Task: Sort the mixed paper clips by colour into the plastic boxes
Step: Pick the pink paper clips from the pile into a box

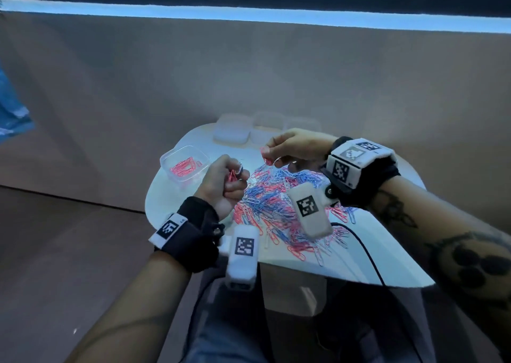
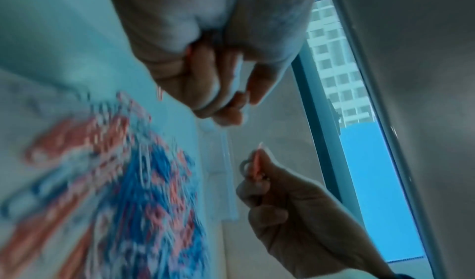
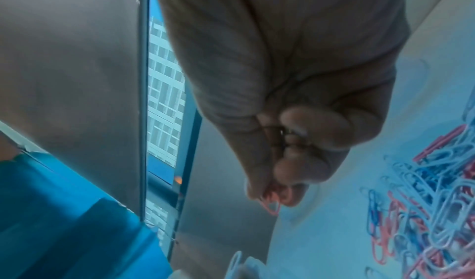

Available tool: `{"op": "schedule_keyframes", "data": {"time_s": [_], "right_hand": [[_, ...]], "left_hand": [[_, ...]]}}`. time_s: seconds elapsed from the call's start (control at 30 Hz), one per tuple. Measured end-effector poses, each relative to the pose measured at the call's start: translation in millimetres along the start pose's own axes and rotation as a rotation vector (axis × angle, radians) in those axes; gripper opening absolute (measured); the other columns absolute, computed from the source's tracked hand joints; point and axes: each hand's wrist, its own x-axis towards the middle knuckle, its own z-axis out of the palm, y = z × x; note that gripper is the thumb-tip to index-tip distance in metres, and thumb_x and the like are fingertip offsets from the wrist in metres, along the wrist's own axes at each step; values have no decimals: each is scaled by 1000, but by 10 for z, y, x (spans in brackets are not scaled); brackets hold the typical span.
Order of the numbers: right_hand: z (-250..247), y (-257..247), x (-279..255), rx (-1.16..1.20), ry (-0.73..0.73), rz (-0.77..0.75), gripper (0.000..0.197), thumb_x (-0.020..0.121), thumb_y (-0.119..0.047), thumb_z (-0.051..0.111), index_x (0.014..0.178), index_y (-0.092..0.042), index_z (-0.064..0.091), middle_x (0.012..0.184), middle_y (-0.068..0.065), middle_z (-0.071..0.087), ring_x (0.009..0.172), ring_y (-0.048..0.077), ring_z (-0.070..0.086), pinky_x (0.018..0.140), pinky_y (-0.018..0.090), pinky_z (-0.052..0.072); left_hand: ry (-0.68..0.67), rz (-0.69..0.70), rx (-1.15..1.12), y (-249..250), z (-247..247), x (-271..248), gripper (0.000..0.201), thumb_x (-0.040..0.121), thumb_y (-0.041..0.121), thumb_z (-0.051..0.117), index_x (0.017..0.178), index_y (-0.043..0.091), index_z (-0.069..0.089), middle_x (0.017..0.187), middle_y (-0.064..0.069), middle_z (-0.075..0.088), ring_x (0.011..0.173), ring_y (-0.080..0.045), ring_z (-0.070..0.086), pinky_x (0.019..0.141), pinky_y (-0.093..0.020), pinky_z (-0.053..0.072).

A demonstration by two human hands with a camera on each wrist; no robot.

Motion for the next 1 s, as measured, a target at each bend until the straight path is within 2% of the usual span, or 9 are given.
{"op": "schedule_keyframes", "data": {"time_s": [0.1,0.2,0.33,0.47,0.6,0.7,0.77,0.83,1.0], "right_hand": [[-18,-17,-159,42,33,-43,24,91,-14,55,68,-12,51,68,3,47,57,9,38,39,12,26],[-18,-47,-291,61,79,-57,19,89,-8,57,70,-9,54,65,6,45,56,11,35,38,13,26],[12,-80,-358,-132,215,-33,23,88,-8,59,66,-12,52,61,3,46,56,11,40,41,15,33],[-55,-19,-370,-232,429,-44,29,88,-10,57,60,-16,50,61,0,53,55,9,46,44,19,36],[-139,25,-398,-216,435,-16,25,87,-13,60,64,-16,52,64,0,56,56,8,48,45,18,37],[-52,-32,-383,-227,373,-57,23,87,-13,61,66,-15,54,64,0,56,57,8,49,45,17,37],[101,-114,-354,-229,307,-114,20,85,-12,63,67,-14,55,62,0,55,55,8,49,42,16,38],[273,-196,-307,-233,238,-155,16,83,-10,66,70,-11,57,60,0,53,53,8,48,39,13,39],[626,-249,-91,-669,317,-244,34,79,-12,66,54,-23,46,66,-1,56,72,17,56,62,27,47]], "left_hand": [[-100,-23,-93,-94,174,18,33,87,10,28,56,15,34,42,1,42,26,-1,22,26,-10,12],[-118,2,10,-165,348,30,28,88,11,28,62,17,35,40,4,38,26,-1,21,26,-10,12],[-94,51,115,-242,499,29,22,90,11,32,70,16,38,42,7,35,28,-2,20,26,-10,14],[38,105,444,-285,472,64,26,92,11,51,67,14,45,37,9,31,29,-4,20,30,-11,14],[85,91,678,-246,325,79,26,95,24,52,78,7,60,40,7,37,28,-4,22,31,-11,17],[42,-1,292,-195,207,79,24,99,24,41,88,10,58,36,9,33,27,-1,23,28,-11,17],[-40,-127,-171,-182,128,44,25,98,26,39,88,11,57,42,6,39,31,-2,34,31,-10,27],[-75,-150,-495,-206,60,13,32,97,29,41,80,8,57,53,0,48,39,-7,49,38,-13,41],[-3,-167,-617,-281,-87,28,36,99,33,35,79,8,52,79,-3,54,61,-15,57,57,-20,51]]}}
